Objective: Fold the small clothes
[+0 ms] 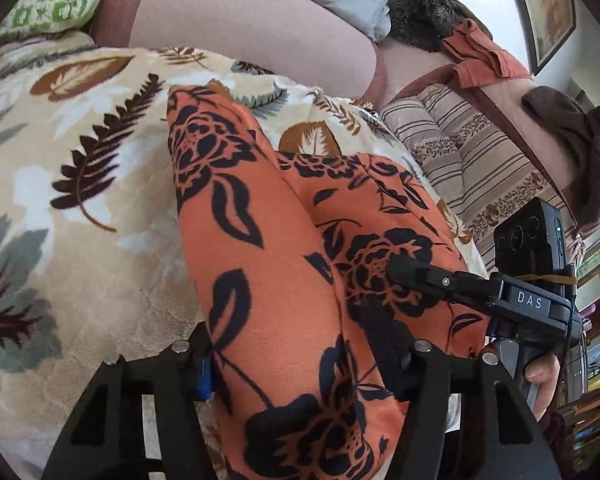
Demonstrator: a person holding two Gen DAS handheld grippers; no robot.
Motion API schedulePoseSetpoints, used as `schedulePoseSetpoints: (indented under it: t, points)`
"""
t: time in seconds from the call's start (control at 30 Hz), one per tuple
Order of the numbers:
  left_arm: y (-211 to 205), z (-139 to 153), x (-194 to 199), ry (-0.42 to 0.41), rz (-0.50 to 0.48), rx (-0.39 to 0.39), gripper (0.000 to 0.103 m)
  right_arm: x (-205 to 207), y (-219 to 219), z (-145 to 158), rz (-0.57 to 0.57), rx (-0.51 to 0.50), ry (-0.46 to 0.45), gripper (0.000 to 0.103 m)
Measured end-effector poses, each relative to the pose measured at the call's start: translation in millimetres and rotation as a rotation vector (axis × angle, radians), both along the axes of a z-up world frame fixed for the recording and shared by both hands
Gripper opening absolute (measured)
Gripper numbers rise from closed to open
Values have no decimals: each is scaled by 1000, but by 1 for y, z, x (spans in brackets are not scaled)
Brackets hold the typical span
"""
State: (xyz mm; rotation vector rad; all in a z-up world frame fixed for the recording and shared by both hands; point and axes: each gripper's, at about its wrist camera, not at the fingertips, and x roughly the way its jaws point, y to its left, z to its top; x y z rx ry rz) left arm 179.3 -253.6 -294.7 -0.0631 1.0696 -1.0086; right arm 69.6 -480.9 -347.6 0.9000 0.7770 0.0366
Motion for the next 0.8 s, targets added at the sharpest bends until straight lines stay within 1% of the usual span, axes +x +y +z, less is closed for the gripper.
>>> schedulePoseSetpoints:
  t: [0.1,0.13,0.17,0.23,0.3,0.33,0.37,0.4,0.43,0.5,0.57,0.67,0.77,0.8]
  points:
    - [7,3,-2,-27,14,26,62,4,13,8,10,-32,-14,42]
    - [9,1,-1,-19,24,39,59,6,18,9,14,-44,-10,42]
    - [11,-2,2,-5,33,55,59,6,20,10,17,-53,-7,42]
    - [16,-15,10,54,60,83,59,7,24,10,18,-76,7,42]
    - [19,-27,16,91,85,100,64,7,19,4,-1,-61,34,42]
    - [21,-36,21,147,95,87,67,13,19,-1,-15,-44,48,41]
    - [22,-38,23,180,97,66,67,11,12,-7,-30,-18,72,41]
    - [23,-38,23,190,98,52,67,11,8,-13,-39,-1,94,41]
    - [22,-38,22,184,91,49,66,12,5,-19,-46,11,115,41]
    - [17,-35,18,142,76,59,58,11,0,-25,-49,40,126,42]
    - [12,-28,12,92,56,55,43,12,-1,-24,-46,34,122,42]
    - [11,-19,10,54,43,42,38,14,5,-18,-39,5,96,42]
    - [13,-15,9,53,54,40,37,15,17,-1,-20,-70,47,41]
    - [14,-12,9,49,59,38,37,14,19,2,-18,-80,41,41]
